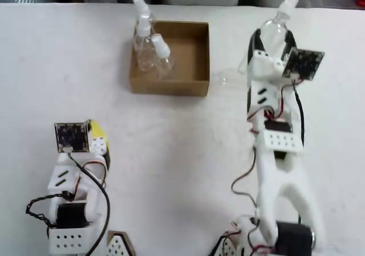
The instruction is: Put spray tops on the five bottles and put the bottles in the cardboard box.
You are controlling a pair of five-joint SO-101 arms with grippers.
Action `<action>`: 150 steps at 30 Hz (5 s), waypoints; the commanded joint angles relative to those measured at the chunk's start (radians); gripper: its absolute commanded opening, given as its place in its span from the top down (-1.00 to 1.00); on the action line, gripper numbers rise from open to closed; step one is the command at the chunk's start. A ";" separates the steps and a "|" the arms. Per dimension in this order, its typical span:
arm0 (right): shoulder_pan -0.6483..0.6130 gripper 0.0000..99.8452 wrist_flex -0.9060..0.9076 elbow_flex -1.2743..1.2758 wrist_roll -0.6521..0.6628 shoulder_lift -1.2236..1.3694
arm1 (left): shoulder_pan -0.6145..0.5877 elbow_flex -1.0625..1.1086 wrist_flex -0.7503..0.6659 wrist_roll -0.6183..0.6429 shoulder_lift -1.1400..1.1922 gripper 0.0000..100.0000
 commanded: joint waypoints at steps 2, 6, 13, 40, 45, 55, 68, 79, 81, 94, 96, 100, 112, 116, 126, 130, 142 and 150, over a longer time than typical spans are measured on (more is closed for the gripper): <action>0.001 0.97 -0.018 0.170 0.127 -0.213 | 0.008 0.000 -0.021 -0.011 -0.007 0.95; 0.005 0.97 -0.001 0.316 0.183 -0.343 | 0.008 0.000 -0.020 -0.011 -0.007 0.95; 0.001 0.97 0.499 0.377 0.196 -0.542 | 0.008 0.000 -0.020 -0.011 -0.007 0.95; -0.070 0.96 1.129 0.502 0.500 -0.599 | 0.007 0.000 -0.018 -0.011 -0.007 0.95; -0.065 0.70 1.133 0.499 0.500 -0.547 | 0.007 0.000 -0.018 -0.011 -0.007 0.95; -0.068 0.41 1.231 0.416 0.502 -0.498 | 0.007 0.000 -0.018 -0.011 -0.007 0.95; -0.065 0.41 1.603 0.087 0.500 -0.496 | 0.007 0.000 -0.017 -0.011 -0.007 0.95; -0.058 0.41 1.848 -0.078 0.496 -0.352 | 0.007 0.000 0.003 -0.011 -0.007 0.95; -0.041 0.41 1.882 -0.138 0.497 -0.257 | 0.007 0.000 0.015 -0.011 -0.007 0.95; -0.031 0.41 1.925 -0.342 0.500 -0.008 | 0.015 0.000 0.089 -0.011 -0.007 0.95; -0.038 0.41 1.925 -0.342 0.500 -0.008 | 0.015 0.000 0.089 -0.011 -0.007 0.95; -0.054 0.41 1.910 -0.338 0.497 -0.007 | 0.016 0.000 0.087 -0.026 -0.007 0.95; -0.073 0.41 1.839 -0.227 0.493 -0.005 | 0.016 0.000 0.087 -0.117 -0.007 0.95; -0.074 0.41 1.742 -0.137 0.496 -0.005 | 0.016 0.000 0.087 -0.117 -0.007 0.95; -0.070 0.41 1.603 -0.058 0.494 -0.005 | 0.015 0.000 0.087 -0.117 -0.007 0.95; -0.068 0.41 1.587 -0.058 0.494 -0.005 | 0.015 0.000 0.087 -0.117 -0.007 0.95; -0.073 0.41 1.570 -0.135 0.494 0.090 | 0.015 0.000 0.087 -0.117 -0.007 0.95; -0.074 0.40 1.827 -0.407 0.493 0.097 | 0.015 0.000 0.087 -0.117 -0.007 0.95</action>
